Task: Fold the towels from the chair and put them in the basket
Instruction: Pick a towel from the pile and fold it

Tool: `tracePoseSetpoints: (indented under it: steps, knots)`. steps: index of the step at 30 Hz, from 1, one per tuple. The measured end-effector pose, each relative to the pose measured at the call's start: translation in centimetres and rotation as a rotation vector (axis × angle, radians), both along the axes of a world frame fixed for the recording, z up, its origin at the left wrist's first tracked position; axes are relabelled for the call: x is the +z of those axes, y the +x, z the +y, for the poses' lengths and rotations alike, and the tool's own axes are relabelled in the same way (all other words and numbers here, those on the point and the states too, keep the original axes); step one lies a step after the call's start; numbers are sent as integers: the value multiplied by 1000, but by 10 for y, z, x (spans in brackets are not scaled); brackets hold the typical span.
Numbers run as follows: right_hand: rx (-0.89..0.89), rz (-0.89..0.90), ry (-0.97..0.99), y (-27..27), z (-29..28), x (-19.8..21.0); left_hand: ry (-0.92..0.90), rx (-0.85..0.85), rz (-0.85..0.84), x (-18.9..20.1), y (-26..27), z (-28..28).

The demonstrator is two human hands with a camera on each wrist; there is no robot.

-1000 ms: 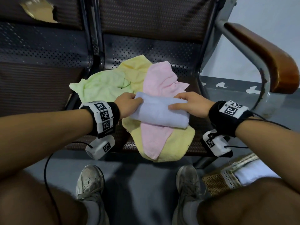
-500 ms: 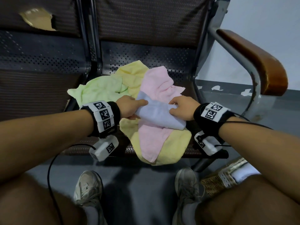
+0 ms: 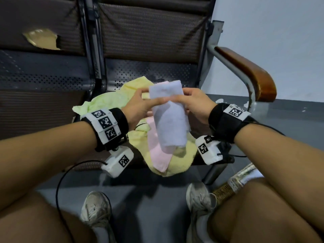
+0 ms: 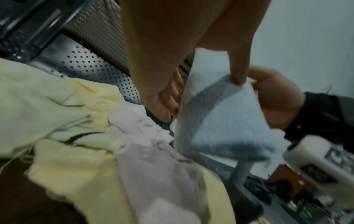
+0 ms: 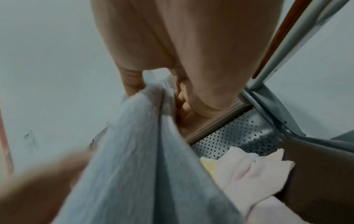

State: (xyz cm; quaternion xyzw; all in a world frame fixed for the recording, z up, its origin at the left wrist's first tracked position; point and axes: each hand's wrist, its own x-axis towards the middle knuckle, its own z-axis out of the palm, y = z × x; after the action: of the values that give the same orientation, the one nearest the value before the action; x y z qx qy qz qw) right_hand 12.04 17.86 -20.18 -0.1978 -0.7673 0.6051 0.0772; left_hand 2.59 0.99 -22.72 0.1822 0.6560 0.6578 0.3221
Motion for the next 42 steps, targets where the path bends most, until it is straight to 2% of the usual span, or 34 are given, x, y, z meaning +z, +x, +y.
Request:
tracePoseSetpoints:
  steps: [3, 6, 8, 12, 15, 18, 22, 27, 32, 36, 39, 42]
  knots:
    - [-101, 23, -159, 11, 1, 10, -163, -246, 32, -8, 13, -7]
    - [-131, -3, -217, 38, 19, 16, -160, -365, 90, -9, 32, 3]
    - [-139, -27, -183, 63, 41, 19, -159, -418, 121, -6, 49, 22]
    - [-163, -151, -79, 139, 99, 20, -177, -618, 138, -9, 105, 79]
    - [-254, -233, -89, 217, 144, 10, -194, -730, 135, -24, 158, 129]
    - [-441, -315, -114, 295, 176, -18, -283, -754, 228, -50, 221, 175]
    - [-680, -422, -155, 385, 199, -81, -338, -879, 316, -100, 311, 222]
    - [-920, -586, -141, 462, 208, -155, -404, -1076, 350, -153, 391, 259]
    - [-910, -834, -54, 496, 218, -215, -600, -1178, 421, -193, 429, 280]
    - [-770, -975, 69, 502, 221, -246, -798, -1204, 585, -203, 440, 290]
    - [-703, -1010, 84, 499, 222, -247, -827, -1176, 617, -207, 438, 294]
    - [-581, -1068, 166, 491, 228, -228, -796, -1152, 625, -202, 434, 294]
